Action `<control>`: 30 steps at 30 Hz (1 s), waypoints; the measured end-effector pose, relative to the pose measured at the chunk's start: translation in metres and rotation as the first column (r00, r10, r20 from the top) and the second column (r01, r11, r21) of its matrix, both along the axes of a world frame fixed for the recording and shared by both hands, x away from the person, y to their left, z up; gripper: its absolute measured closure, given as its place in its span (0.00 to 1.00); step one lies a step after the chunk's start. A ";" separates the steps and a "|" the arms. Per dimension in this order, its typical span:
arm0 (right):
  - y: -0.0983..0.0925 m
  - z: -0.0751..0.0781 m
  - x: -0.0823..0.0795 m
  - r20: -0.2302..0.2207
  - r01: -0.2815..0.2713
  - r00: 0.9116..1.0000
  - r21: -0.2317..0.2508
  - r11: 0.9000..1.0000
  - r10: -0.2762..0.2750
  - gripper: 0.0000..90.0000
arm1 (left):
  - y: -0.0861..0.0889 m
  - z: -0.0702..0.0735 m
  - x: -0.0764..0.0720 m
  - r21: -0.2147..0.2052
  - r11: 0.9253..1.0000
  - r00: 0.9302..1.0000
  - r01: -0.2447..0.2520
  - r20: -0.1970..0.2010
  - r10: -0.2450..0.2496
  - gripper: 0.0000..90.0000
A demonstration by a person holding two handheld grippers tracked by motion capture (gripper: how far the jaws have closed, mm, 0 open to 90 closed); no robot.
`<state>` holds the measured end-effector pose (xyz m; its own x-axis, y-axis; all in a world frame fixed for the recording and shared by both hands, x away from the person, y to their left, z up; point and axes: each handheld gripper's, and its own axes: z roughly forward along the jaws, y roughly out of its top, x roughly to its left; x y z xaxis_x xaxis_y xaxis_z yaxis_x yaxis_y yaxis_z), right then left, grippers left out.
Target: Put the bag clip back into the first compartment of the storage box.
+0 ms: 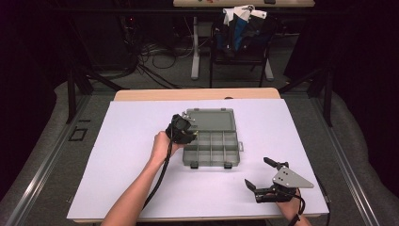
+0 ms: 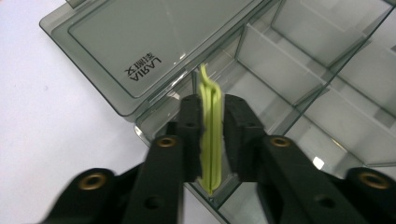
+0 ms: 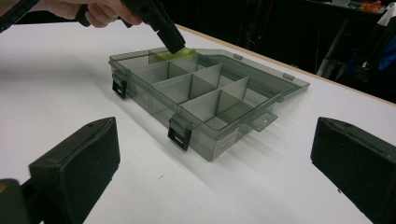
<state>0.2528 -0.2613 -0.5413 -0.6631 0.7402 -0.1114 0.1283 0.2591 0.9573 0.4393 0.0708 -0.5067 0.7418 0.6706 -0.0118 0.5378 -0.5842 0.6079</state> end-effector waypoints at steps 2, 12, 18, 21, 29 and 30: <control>0.000 0.000 0.000 -0.002 0.001 1.000 -0.001 1.000 -0.001 0.01 | 0.001 0.000 0.000 -0.004 1.000 1.000 -0.006 0.003 0.006 0.71; 0.000 0.000 0.000 0.000 0.003 1.000 -0.002 1.000 -0.003 0.01 | 0.011 0.002 -0.006 -0.005 1.000 1.000 -0.006 0.016 0.006 0.24; -0.002 -0.001 0.001 -0.002 -0.002 1.000 0.000 1.000 0.002 0.01 | 0.020 0.005 -0.014 -0.017 1.000 0.999 0.003 0.034 -0.002 0.11; -0.001 -0.001 0.002 0.008 -0.012 1.000 0.006 1.000 0.012 0.01 | 0.024 0.006 -0.019 -0.017 1.000 0.999 0.000 0.041 0.000 0.07; 0.001 0.000 0.000 -0.003 -0.003 1.000 -0.004 1.000 0.003 0.01 | 0.035 0.011 -0.033 -0.021 1.000 0.998 -0.003 0.063 0.004 0.00; 0.001 -0.001 0.000 -0.005 -0.010 1.000 -0.008 1.000 0.010 0.01 | 0.036 0.012 -0.035 -0.024 1.000 0.998 -0.001 0.066 0.003 0.00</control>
<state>0.2528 -0.2608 -0.5418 -0.6712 0.7325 -0.1140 0.1304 0.2680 0.9546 0.4045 0.1073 -0.4948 0.7402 0.6721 0.0207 0.4972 -0.5678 0.6561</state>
